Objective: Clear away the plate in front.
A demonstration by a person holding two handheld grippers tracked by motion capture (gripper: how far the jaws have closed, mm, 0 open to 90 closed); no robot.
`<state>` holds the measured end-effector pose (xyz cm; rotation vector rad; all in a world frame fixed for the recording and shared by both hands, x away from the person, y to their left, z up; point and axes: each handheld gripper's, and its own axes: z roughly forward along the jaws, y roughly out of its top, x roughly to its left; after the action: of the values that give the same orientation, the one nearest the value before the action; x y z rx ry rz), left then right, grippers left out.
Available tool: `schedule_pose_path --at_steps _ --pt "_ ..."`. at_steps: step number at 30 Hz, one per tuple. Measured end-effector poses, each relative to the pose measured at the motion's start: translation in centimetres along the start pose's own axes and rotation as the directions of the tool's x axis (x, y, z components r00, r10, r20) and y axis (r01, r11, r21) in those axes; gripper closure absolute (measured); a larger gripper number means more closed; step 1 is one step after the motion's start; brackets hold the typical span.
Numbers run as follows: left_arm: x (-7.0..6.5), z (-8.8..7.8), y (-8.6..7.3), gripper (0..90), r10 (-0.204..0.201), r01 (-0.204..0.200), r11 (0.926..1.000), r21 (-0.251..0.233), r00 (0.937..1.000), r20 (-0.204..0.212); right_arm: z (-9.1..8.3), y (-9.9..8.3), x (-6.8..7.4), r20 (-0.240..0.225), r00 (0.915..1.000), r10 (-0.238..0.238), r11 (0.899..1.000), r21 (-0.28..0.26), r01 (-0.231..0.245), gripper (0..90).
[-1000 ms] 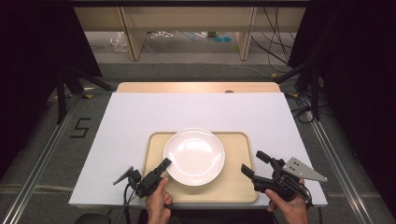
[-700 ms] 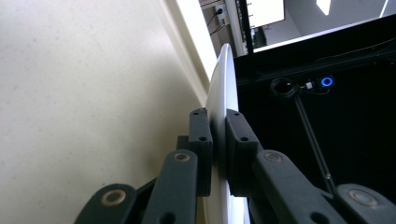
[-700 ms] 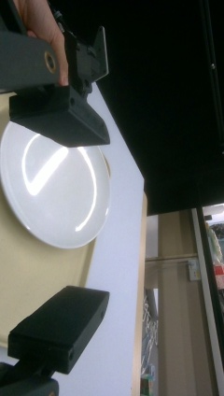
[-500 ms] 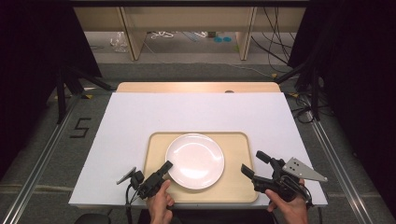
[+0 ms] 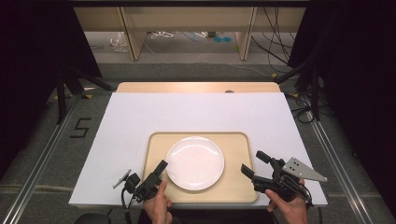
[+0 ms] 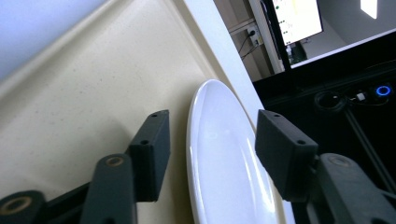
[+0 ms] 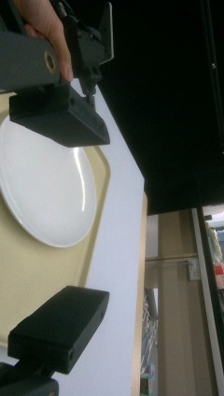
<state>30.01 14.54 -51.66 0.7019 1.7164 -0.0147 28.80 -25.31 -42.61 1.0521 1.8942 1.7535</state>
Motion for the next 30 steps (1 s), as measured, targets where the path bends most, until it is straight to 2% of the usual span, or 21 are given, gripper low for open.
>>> schedule_pose_path --at_steps 2,7,11,14,15,16,17,18,20,21,22,23,25,26,27,28,29,30 --pt "0.1 -0.1 0.2 42.8 0.010 -0.010 0.9999 -0.003 0.9999 0.008 0.0 0.0 0.0 0.002 1.0000 -0.002 1.000 0.000 0.002 21.6" --pt "-0.1 0.1 0.8 38.2 0.035 -0.036 0.9990 0.028 0.9986 0.040 0.1 0.0 0.0 0.008 0.9999 -0.012 1.000 -0.001 0.012 21.5" --pt "-0.4 0.4 0.9 31.2 0.085 -0.087 0.9942 0.064 0.9958 0.033 0.1 0.0 0.0 0.006 0.9999 -0.009 1.000 0.000 0.009 21.5" --pt "-0.8 0.4 1.2 27.9 0.141 -0.142 0.9881 0.057 0.9896 0.028 0.0 0.0 0.0 0.005 0.9999 -0.009 1.000 -0.003 0.009 21.5" --pt "-1.0 0.3 1.5 26.3 0.188 -0.189 0.9790 0.076 0.9818 0.025 0.0 0.0 0.0 0.006 0.9999 -0.009 1.000 -0.003 0.009 21.5" --pt "-1.2 0.5 1.8 24.2 0.217 -0.220 0.9712 0.092 0.9754 0.037 0.0 0.0 0.0 0.005 1.0000 -0.008 1.000 -0.003 0.008 21.5" --pt "-1.5 0.5 2.0 23.3 0.249 -0.251 0.9629 0.098 0.9679 0.032 0.0 0.0 0.0 0.005 1.0000 -0.007 1.000 -0.003 0.007 21.5" --pt "-1.6 0.3 2.1 22.7 0.272 -0.273 0.9588 0.077 0.9619 0.027 0.0 0.0 0.0 0.004 1.0000 -0.007 1.000 -0.003 0.007 21.5" --pt "-1.6 0.1 2.5 22.7 0.328 -0.332 0.9402 0.077 0.9429 0.055 0.0 0.0 0.0 0.006 0.9999 -0.008 1.000 -0.003 0.008 21.5" --pt "-1.6 0.2 2.6 21.5 0.329 -0.334 0.9383 0.090 0.9421 0.068 0.0 0.0 0.0 0.005 1.0000 -0.008 1.000 -0.003 0.008 21.5" --pt "-1.7 0.2 2.7 20.2 0.360 -0.366 0.9267 0.087 0.9299 0.077 0.0 0.0 0.0 0.005 1.0000 -0.008 1.000 -0.001 0.008 21.5" --pt "-1.7 0.1 2.7 20.3 0.374 -0.381 0.9200 0.094 0.9238 0.084 0.0 0.0 0.0 0.006 0.9999 -0.008 1.000 0.000 0.008 21.5" --pt "-1.7 0.1 2.9 17.1 0.371 -0.384 0.9186 0.095 0.9201 0.124 0.0 0.0 0.0 0.006 0.9999 -0.009 1.000 -0.002 0.009 21.5" --pt "-1.8 0.1 3.0 15.6 0.388 -0.405 0.9100 0.089 0.9074 0.161 0.0 0.0 0.0 0.006 1.0000 -0.008 1.000 -0.003 0.008 21.5" --pt "-1.8 0.1 3.2 15.7 0.409 -0.428 0.9000 0.081 0.8943 0.181 0.0 0.0 0.0 0.004 1.0000 0.000 1.000 0.003 0.000 21.5" --pt "-1.9 0.0 3.3 15.7 0.420 -0.439 0.8955 0.073 0.8881 0.187 0.0 0.0 0.0 0.005 1.0000 0.000 1.000 0.004 0.000 21.5" --pt "-1.8 -0.2 3.4 15.5 0.438 -0.457 0.8879 0.057 0.8770 0.197 0.0 0.0 0.0 0.004 1.0000 0.000 1.000 0.004 0.000 21.5" --pt "-1.8 -0.4 3.7 15.3 0.456 -0.476 0.8782 0.043 0.8613 0.224 0.0 0.0 0.0 0.004 1.0000 -0.001 1.000 0.003 0.001 21.5"
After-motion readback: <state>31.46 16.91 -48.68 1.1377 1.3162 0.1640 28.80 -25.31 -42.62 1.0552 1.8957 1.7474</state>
